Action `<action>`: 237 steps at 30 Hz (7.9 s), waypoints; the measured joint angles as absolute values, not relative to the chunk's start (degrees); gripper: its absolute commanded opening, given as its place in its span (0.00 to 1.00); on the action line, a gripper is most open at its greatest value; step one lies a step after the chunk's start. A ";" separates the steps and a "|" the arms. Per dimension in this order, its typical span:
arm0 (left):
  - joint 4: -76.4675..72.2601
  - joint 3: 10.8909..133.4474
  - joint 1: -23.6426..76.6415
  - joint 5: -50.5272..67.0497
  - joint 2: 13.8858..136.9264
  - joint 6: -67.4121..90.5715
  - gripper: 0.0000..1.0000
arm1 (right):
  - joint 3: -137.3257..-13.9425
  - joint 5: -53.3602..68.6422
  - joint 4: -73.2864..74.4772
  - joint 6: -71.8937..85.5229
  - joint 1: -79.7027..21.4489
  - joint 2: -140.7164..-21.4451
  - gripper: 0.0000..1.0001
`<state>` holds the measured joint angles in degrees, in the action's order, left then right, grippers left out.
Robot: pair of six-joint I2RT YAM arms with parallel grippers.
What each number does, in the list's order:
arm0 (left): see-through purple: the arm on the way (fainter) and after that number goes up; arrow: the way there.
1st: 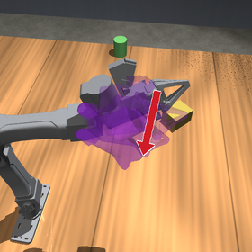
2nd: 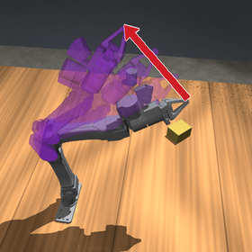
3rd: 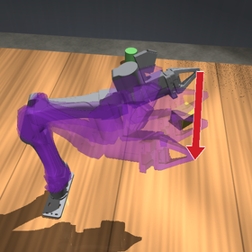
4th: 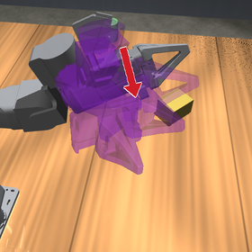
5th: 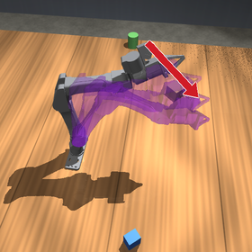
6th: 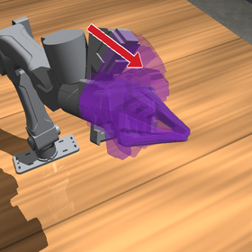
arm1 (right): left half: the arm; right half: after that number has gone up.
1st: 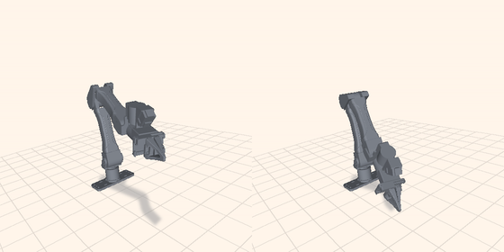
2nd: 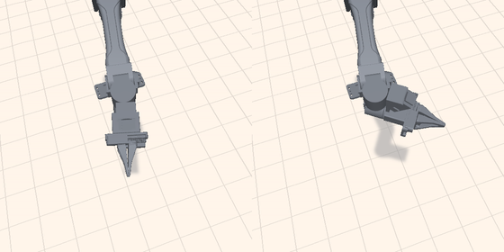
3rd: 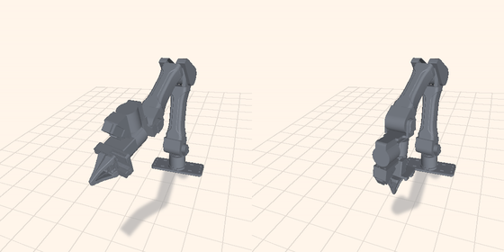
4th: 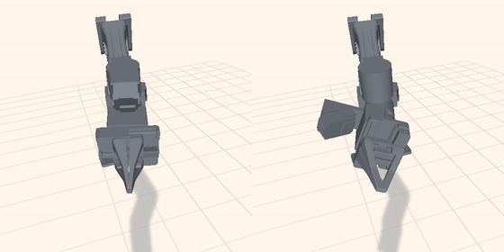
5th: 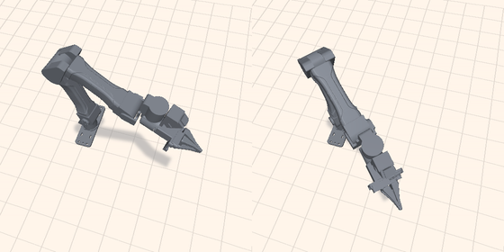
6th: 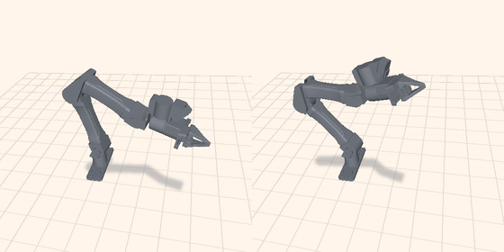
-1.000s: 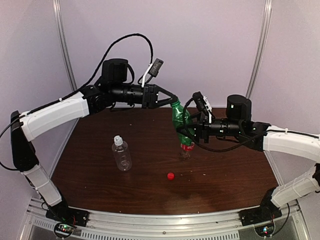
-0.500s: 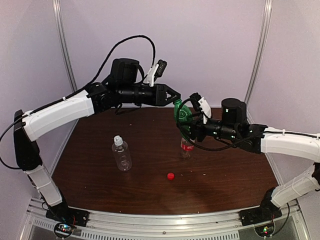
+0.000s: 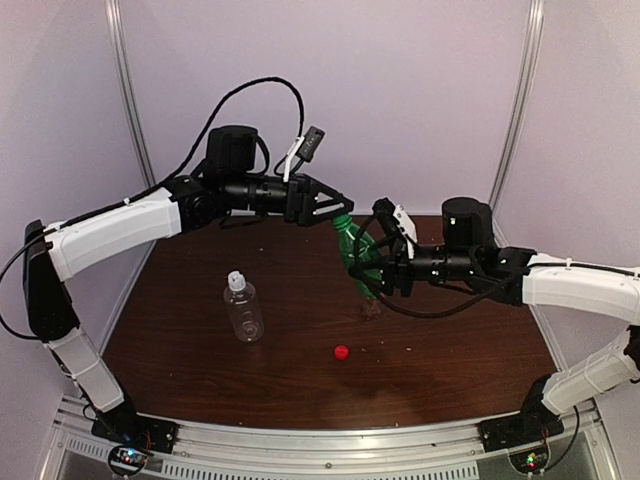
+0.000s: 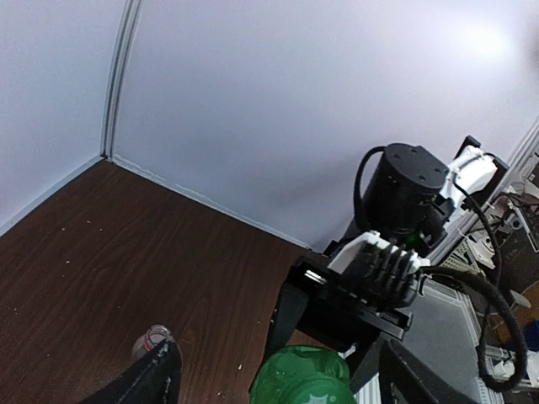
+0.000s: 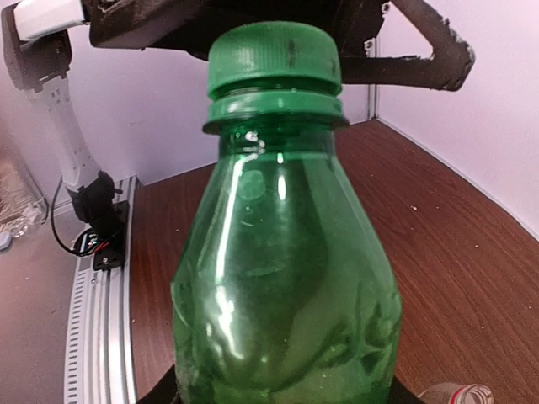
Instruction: Unscrew the bottle caps
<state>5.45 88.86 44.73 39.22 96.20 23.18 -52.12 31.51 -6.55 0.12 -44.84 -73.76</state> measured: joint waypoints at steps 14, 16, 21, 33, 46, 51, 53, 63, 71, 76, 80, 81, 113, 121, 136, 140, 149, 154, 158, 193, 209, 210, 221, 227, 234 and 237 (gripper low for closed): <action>0.05 84.60 44.73 55.13 90.50 11.51 0.66 | -55.37 52.51 -8.86 4.60 -43.64 -76.03 0.52; 0.08 84.07 44.73 55.70 90.50 10.79 0.62 | -55.68 54.57 -9.52 5.65 -43.62 -76.88 0.52; 0.08 83.68 44.73 56.93 90.50 9.80 0.52 | -56.01 56.95 -10.66 7.05 -43.62 -77.91 0.52; -2.09 82.72 44.73 58.24 90.54 12.27 0.10 | -56.01 57.12 -12.62 8.60 -43.31 -78.02 0.48; 2.68 83.92 45.30 35.05 90.54 25.91 0.09 | -56.82 32.03 -9.67 3.46 -45.28 -77.95 0.45; 5.28 84.31 45.80 27.29 90.54 29.06 0.28 | -57.69 20.75 -8.67 0.82 -47.92 -79.13 0.46; 5.48 84.38 45.80 26.83 90.54 29.21 0.39 | -57.93 18.50 -8.62 -0.21 -48.45 -79.44 0.47; 3.90 83.35 44.14 32.93 89.38 24.60 0.74 | -57.93 23.05 -7.88 -2.09 -47.99 -79.40 0.55; 1.91 82.50 42.85 44.10 86.85 19.27 0.78 | -57.95 38.94 -6.33 -2.20 -47.05 -79.40 0.56; -0.21 80.66 42.68 52.21 85.80 16.12 0.75 | -58.04 47.68 -7.14 0.40 -46.22 -79.40 0.56; -0.89 79.18 42.68 56.05 85.38 13.78 0.69 | -58.19 53.08 -9.67 3.70 -45.36 -79.40 0.56; -0.89 78.98 42.68 56.60 85.38 13.47 0.68 | -58.22 53.98 -10.31 4.51 -45.21 -79.42 0.56; -4.97 78.11 42.52 58.24 86.39 15.33 0.21 | -59.11 58.76 -16.05 9.63 -44.34 -82.61 0.54; -2.44 79.37 42.11 45.30 86.74 20.47 0.21 | -60.73 43.00 -11.62 5.85 -44.71 -81.97 0.53; 1.63 82.54 43.11 28.29 89.52 30.17 0.33 | -61.56 8.80 -8.05 -2.81 -51.68 -81.89 0.55; 1.78 82.85 43.18 28.03 89.54 28.93 0.50 | -61.69 7.25 -8.03 -4.01 -51.81 -81.89 0.57; 2.04 81.95 42.74 30.61 87.55 22.04 0.79 | -61.45 15.22 -7.79 -5.15 -51.13 -79.96 0.59; 1.54 81.17 42.35 35.94 84.75 17.85 0.87 | -61.45 25.65 -6.85 -5.37 -49.50 -78.72 0.60; 0.86 80.01 42.17 41.98 82.72 14.00 0.90 | -61.45 33.45 -6.17 -4.58 -47.97 -78.52 0.60; -6.66 77.54 41.95 61.76 85.41 14.00 0.21 | -63.57 58.15 -9.69 4.95 -45.47 -82.83 0.57; -0.93 79.50 43.11 37.41 85.58 21.91 0.18 | -63.48 31.40 -8.25 0.25 -46.63 -81.97 0.51; -0.36 79.66 43.40 35.11 85.60 22.92 0.19 | -63.48 29.65 -8.16 0.01 -46.89 -81.97 0.51; 1.50 80.07 44.73 25.65 86.11 28.73 0.43 | -63.33 19.46 -6.76 -1.37 -48.90 -82.00 0.52; 1.61 80.07 44.71 26.26 86.11 25.80 0.61 | -61.76 19.42 -6.79 -1.32 -48.31 -81.76 0.53; 1.65 80.07 44.38 29.61 85.80 21.19 0.74 | -60.18 24.36 -6.85 -1.23 -47.35 -80.42 0.55; 1.67 79.99 43.48 32.69 85.12 19.05 0.79 | -59.66 29.43 -7.18 -1.28 -46.74 -79.64 0.56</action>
<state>1.67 79.99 43.48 32.69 85.12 19.05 -59.66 29.43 -7.18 -1.28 -46.74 -79.64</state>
